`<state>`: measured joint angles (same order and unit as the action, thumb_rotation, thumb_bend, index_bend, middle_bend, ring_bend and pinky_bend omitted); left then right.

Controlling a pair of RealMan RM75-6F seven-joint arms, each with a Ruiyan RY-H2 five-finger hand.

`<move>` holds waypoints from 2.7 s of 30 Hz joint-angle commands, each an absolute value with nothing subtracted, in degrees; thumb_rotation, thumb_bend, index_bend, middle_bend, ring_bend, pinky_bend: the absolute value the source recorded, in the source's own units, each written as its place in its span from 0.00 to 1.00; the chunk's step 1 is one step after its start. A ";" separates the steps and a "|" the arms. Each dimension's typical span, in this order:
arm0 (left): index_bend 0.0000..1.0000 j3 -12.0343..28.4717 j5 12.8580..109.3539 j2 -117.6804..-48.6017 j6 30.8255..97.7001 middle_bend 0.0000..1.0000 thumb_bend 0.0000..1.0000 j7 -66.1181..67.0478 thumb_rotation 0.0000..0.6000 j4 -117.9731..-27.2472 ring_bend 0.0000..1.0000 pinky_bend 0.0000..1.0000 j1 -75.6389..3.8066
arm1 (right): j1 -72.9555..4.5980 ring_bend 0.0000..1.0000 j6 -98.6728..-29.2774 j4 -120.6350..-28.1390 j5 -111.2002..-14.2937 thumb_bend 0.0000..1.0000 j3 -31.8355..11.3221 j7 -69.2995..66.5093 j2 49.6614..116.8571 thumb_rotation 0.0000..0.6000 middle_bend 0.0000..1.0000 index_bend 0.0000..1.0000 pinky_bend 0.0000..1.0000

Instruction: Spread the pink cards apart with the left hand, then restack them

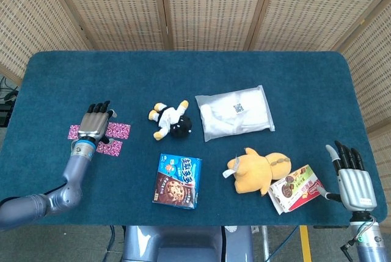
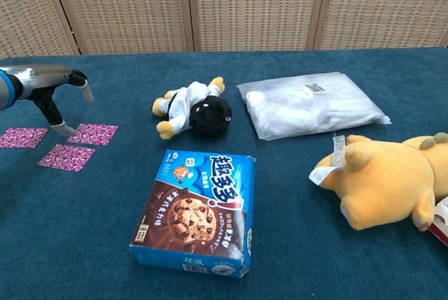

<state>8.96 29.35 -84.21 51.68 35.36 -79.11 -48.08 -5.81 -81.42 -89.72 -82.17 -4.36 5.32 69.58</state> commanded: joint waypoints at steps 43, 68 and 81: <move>0.31 6.52 21.33 -91.79 45.73 0.00 0.21 41.69 1.00 -66.00 0.00 0.00 -54.08 | -5.99 0.00 -80.91 -89.16 -81.23 0.03 -4.59 4.85 69.64 1.00 0.00 0.00 0.00; 0.34 6.28 22.60 -93.56 45.57 0.00 0.22 41.58 1.00 -63.56 0.00 0.00 -53.72 | -6.06 0.00 -80.69 -89.02 -81.17 0.03 -4.49 4.82 69.76 1.00 0.00 0.00 0.00; 0.37 6.33 22.79 -93.90 45.35 0.00 0.25 41.71 1.00 -63.17 0.00 0.00 -53.46 | -6.03 0.00 -80.87 -89.01 -81.34 0.03 -4.44 4.87 69.82 1.00 0.00 0.00 0.00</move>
<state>6.31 22.79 -93.91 45.35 41.73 -63.16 -53.48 -6.03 -80.87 -89.01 -81.35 -4.44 4.86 69.82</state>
